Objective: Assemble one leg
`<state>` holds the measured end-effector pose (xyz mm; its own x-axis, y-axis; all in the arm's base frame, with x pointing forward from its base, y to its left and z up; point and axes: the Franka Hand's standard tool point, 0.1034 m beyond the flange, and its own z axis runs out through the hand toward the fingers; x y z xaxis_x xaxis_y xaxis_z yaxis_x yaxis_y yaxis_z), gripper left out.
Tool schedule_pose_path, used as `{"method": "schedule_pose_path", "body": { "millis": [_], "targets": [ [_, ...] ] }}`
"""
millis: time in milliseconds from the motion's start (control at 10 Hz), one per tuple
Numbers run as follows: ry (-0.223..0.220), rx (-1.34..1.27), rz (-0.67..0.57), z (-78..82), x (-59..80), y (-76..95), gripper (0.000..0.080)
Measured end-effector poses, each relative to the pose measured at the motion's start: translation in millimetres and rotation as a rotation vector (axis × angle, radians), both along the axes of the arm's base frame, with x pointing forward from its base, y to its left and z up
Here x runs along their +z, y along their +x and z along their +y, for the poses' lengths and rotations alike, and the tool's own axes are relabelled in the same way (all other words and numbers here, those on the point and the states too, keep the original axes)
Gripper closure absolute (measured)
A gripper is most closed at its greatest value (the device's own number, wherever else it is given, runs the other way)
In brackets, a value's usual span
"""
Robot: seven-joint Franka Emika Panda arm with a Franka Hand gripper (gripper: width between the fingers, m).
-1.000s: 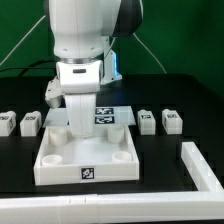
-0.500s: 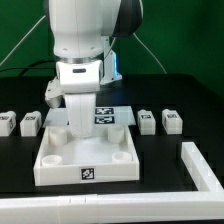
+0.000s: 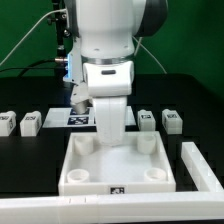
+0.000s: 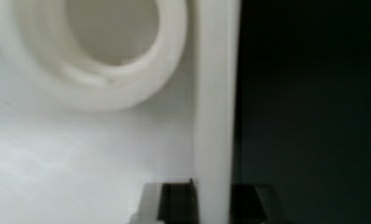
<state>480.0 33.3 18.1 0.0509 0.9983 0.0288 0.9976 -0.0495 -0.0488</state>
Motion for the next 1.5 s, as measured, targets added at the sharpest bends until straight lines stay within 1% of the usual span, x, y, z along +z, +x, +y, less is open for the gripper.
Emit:
{"method": "schedule_pose_path", "body": {
  "millis": [100, 200, 300, 400, 500, 700, 800, 900, 1100, 1200, 1300, 1500],
  "targets": [
    [0.007, -0.012, -0.012, 13.0, 1.5, 15.9, 0.0736],
    [0.004, 0.003, 0.046, 30.4, -4.9, 16.4, 0.0735],
    [-0.013, 0.021, 0.056, 30.0, -6.0, 16.5, 0.0735],
    [-0.015, 0.029, 0.051, 29.9, -6.2, 16.4, 0.0732],
    [-0.001, 0.075, 0.025, 29.8, -8.4, 16.2, 0.0729],
    [-0.002, 0.066, 0.026, 29.4, -8.4, 15.7, 0.0729],
    [-0.002, 0.065, 0.027, 29.3, -9.2, 15.5, 0.0557],
    [-0.002, 0.065, 0.028, 29.2, -9.4, 15.4, 0.0557],
    [-0.002, 0.065, 0.029, 29.0, -9.8, 15.1, 0.0259],
    [-0.002, 0.065, 0.029, 28.9, -10.0, 15.0, 0.0183],
    [-0.002, 0.065, 0.029, 28.9, -10.2, 14.9, 0.016],
    [-0.002, 0.064, 0.03, 28.8, -10.4, 14.8, 0.0151]
  ]
}}
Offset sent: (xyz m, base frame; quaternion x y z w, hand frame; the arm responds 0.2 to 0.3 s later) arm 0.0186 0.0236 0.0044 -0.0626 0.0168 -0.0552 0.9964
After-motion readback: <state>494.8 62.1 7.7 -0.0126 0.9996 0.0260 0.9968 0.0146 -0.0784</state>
